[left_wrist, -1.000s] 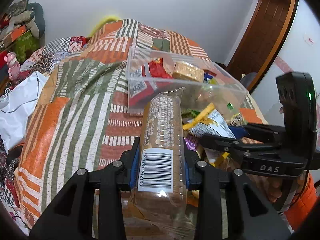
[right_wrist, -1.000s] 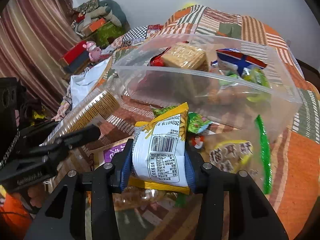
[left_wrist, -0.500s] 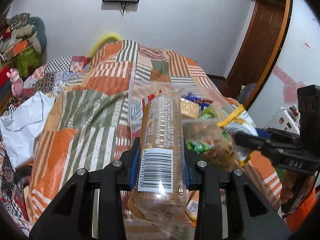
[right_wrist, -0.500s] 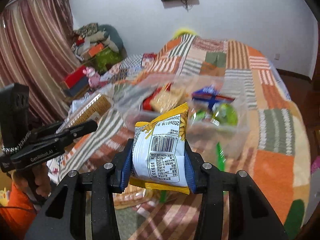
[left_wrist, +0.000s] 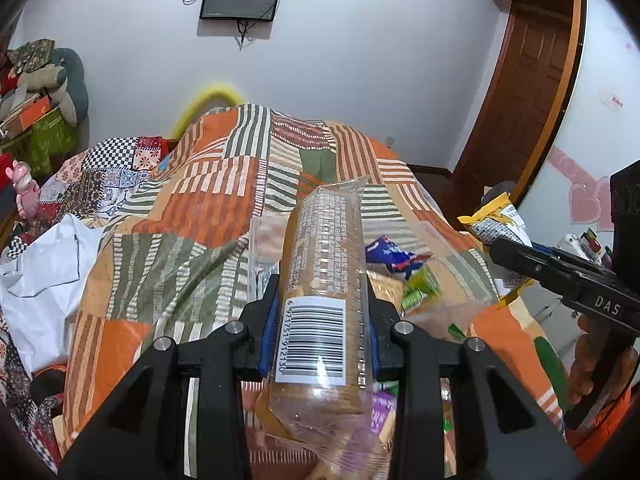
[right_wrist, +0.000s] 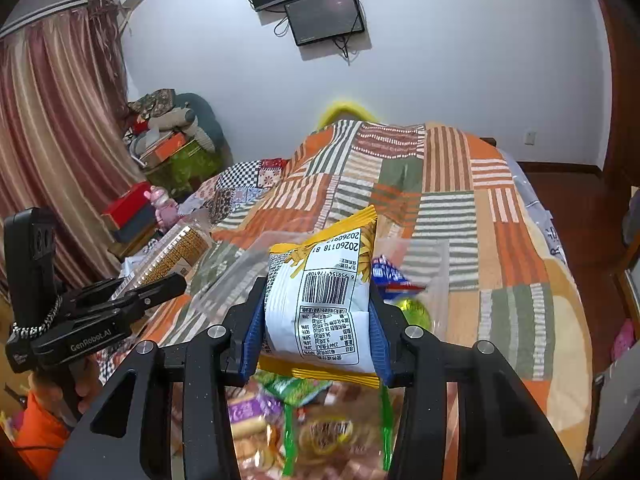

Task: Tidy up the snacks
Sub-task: 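Lift both bags over the clear box and open both tools inside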

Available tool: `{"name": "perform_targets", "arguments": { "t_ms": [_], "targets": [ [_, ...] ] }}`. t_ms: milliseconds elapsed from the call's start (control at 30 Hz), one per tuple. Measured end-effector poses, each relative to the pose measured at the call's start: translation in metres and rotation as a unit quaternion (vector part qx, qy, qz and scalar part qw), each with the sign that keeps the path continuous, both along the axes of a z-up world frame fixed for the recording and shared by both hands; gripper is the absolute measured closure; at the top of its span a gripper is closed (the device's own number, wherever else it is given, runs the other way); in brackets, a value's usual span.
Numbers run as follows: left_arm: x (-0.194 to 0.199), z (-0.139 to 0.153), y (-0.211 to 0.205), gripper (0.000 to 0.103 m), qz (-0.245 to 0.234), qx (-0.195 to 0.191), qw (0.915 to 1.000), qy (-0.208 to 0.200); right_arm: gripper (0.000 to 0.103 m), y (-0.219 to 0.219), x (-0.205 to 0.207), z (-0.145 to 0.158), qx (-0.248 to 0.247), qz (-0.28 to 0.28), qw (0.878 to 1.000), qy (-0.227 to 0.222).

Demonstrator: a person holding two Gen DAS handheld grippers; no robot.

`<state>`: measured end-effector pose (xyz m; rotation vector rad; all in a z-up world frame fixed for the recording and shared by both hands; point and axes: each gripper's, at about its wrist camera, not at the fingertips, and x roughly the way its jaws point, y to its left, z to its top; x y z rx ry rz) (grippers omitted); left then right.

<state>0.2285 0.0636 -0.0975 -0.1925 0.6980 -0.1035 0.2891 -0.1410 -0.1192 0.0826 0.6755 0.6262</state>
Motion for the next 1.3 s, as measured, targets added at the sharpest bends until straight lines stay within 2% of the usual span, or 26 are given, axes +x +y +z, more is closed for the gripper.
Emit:
{"name": "perform_targets", "arguments": {
  "t_ms": [267,433,700,867,1033,1200,1300],
  "targets": [
    [0.031,-0.013,0.002,0.068,-0.004,-0.026,0.9995,0.016,0.062,0.017,0.024,-0.002,-0.007,-0.004,1.000,-0.001],
    [0.050,-0.024,0.003,0.068,0.001,-0.027,0.9992,0.031,0.062,0.029,0.041,-0.009,-0.018,-0.007,1.000,0.006],
    [0.070,-0.045,0.006,0.068,0.006,-0.032,0.9980,0.055,0.062,0.051,0.065,-0.029,-0.045,-0.002,0.998,0.036],
    [0.077,-0.057,0.006,0.068,0.004,-0.032,0.9970,0.070,0.062,0.055,0.073,-0.039,-0.045,-0.001,0.998,0.054],
    [0.078,-0.059,0.008,0.068,0.010,-0.026,0.9972,0.069,0.062,0.056,0.078,-0.051,-0.044,-0.007,0.996,0.080],
    [0.076,-0.058,0.009,0.068,0.018,-0.025,0.9970,0.072,0.058,0.055,0.080,-0.051,-0.039,-0.011,0.995,0.092],
    [0.072,-0.055,0.010,0.060,0.020,-0.022,0.9971,0.070,0.050,0.052,0.078,-0.049,-0.041,-0.014,0.995,0.092]
  ]
}}
